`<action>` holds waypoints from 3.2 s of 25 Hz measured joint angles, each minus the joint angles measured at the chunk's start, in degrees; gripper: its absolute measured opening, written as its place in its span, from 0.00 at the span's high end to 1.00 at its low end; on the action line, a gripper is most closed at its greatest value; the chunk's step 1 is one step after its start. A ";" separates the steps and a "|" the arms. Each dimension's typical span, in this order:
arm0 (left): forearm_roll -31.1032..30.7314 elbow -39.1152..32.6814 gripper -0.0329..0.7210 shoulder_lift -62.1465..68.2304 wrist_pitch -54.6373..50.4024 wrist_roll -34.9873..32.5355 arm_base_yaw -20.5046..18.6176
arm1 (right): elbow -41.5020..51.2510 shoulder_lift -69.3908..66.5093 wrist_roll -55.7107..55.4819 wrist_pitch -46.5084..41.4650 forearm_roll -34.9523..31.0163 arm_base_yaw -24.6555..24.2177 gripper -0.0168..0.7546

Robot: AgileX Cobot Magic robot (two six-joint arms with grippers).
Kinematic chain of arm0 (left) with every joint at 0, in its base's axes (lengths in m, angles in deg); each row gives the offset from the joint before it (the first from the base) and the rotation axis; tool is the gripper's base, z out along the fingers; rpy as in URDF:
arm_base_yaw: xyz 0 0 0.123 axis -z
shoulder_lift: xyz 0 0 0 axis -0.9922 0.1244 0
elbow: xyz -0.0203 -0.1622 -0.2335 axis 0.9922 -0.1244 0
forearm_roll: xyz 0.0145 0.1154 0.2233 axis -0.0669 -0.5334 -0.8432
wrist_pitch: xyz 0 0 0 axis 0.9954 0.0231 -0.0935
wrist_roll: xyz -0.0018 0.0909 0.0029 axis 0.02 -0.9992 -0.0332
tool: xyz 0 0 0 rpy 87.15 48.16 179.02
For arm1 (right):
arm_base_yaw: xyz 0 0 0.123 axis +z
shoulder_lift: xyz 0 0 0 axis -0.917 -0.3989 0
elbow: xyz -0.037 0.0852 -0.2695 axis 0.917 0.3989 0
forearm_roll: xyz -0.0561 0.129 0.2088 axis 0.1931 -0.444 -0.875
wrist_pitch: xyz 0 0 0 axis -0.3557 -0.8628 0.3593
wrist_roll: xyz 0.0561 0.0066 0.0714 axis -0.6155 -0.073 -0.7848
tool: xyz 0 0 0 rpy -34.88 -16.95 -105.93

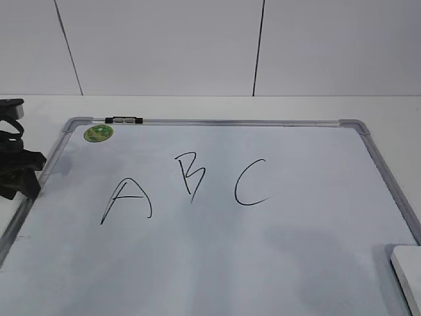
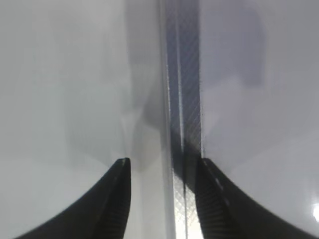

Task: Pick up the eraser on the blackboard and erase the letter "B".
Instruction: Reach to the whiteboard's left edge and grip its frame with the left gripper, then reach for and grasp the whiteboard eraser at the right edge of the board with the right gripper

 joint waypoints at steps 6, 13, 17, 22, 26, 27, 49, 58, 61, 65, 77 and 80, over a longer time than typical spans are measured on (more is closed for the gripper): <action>3.51 0.08 0.53 0.56 0.00 -3.12 0.00 | 0.00 0.00 0.00 0.00 0.00 0.00 0.21; 2.87 0.08 0.61 0.56 0.00 -3.39 0.10 | 0.00 0.00 0.00 0.00 0.00 0.00 0.21; 2.61 0.21 0.65 0.56 0.00 -3.39 0.20 | 0.00 0.00 0.00 0.00 0.00 0.00 0.21; 2.61 0.21 0.65 0.56 -0.11 -3.39 0.20 | 0.00 0.00 0.00 0.00 0.00 0.00 0.21; 2.61 0.21 0.65 0.56 -0.21 -3.39 0.20 | 0.00 0.00 0.00 0.00 0.00 0.00 0.21; 2.61 0.21 0.65 0.56 -0.33 -3.39 0.20 | 0.00 0.00 0.00 0.00 0.00 0.00 0.21; 5.00 0.21 0.65 0.56 -2.84 -3.39 -1.10 | 0.00 0.00 0.00 -0.11 0.00 0.00 0.21; 6.59 0.21 0.65 0.56 -3.17 -4.01 -2.69 | 0.00 0.00 0.00 -0.11 0.00 0.00 0.21; 6.59 0.21 0.65 0.56 -3.17 -4.24 -2.69 | 0.00 0.00 0.00 -0.11 0.00 0.00 0.21; 6.59 0.21 0.65 0.58 -3.30 -4.47 -2.69 | 0.00 0.00 0.00 -0.11 0.00 0.00 0.21; 7.48 1.13 0.69 2.06 -5.48 -4.67 -2.92 | -0.10 -0.79 4.55 -0.11 -0.61 0.00 0.21; 7.76 1.13 0.77 2.06 -5.48 -5.39 -2.78 | -1.06 -5.48 9.03 -0.11 -2.41 0.00 0.21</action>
